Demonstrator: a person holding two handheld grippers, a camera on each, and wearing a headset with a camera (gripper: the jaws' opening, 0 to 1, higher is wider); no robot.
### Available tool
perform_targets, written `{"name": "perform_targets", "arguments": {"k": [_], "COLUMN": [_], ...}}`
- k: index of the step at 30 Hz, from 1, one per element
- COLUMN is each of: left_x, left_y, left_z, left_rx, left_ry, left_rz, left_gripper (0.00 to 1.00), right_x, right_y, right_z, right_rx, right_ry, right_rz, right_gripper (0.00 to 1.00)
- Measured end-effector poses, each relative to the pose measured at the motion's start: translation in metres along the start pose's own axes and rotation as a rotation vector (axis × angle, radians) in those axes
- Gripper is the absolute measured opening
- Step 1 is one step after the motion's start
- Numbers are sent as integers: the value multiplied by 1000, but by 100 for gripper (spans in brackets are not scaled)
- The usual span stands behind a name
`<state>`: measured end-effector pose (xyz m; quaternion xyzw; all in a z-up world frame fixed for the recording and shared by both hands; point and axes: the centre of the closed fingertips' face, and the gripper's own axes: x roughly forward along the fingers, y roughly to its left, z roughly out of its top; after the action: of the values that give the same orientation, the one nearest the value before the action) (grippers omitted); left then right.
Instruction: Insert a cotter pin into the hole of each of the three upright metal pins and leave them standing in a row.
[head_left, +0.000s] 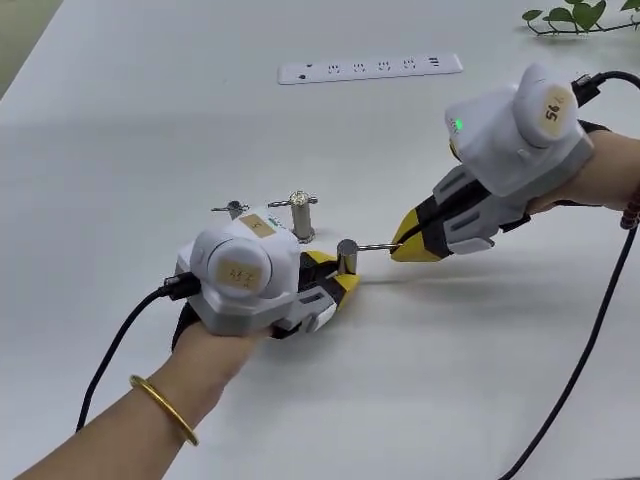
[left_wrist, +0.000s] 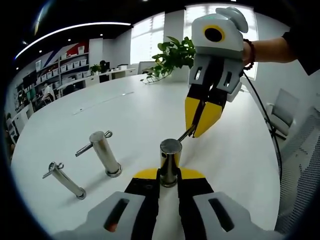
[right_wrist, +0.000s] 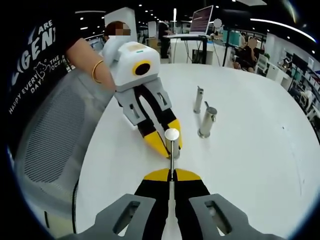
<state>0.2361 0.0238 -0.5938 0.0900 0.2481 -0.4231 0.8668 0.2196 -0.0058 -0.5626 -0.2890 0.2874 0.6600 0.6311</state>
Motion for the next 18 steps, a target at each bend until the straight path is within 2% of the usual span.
{"name": "perform_targets", "arguments": {"k": [11,18], "left_x": [0,1], "left_y": [0,-2], "left_z": [0,0], "left_rx": [10,12], "left_ry": [3,4], "left_rz": [-3,-8], "left_gripper": [10,10], "right_x": [2,8], "right_y": [1,1], "right_z": [-2,5], "right_rx": [-9,-26], "right_ry": [8,2], "right_rz": [6,9], "right_gripper": [0,0]}}
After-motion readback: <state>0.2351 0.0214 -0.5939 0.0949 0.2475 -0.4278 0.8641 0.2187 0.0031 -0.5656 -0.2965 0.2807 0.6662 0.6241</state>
